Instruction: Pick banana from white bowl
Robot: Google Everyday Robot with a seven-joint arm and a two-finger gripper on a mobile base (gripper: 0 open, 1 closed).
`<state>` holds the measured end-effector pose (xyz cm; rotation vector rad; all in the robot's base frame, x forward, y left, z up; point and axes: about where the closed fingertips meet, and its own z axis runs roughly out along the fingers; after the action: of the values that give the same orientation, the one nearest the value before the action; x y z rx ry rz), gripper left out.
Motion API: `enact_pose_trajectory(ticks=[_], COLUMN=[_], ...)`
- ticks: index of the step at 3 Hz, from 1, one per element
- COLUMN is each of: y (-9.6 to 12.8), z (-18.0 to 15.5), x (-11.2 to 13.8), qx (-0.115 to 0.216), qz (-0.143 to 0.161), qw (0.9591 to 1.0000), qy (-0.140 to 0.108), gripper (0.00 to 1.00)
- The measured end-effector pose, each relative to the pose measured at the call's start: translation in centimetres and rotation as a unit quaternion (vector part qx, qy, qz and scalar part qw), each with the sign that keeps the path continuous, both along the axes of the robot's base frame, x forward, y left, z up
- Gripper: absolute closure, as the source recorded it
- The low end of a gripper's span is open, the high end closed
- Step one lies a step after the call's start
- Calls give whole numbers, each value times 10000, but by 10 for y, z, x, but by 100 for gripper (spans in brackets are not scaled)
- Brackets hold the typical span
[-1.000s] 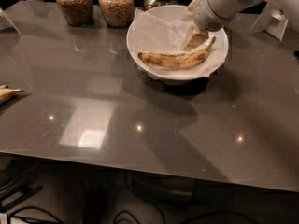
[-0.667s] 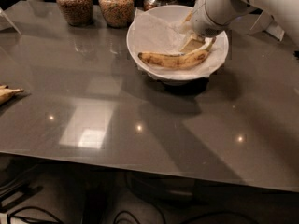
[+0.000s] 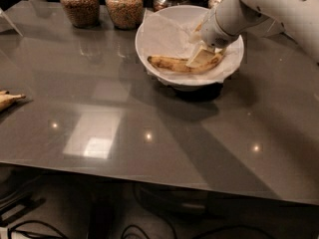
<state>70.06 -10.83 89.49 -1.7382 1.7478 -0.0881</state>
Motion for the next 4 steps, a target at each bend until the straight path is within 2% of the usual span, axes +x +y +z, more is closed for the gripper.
enact_pose_trajectory(ticks=[4], y=[-4], z=[-42], x=[16], qx=[64], qz=[-124], qw=[9986], qy=[520], gripper=[45])
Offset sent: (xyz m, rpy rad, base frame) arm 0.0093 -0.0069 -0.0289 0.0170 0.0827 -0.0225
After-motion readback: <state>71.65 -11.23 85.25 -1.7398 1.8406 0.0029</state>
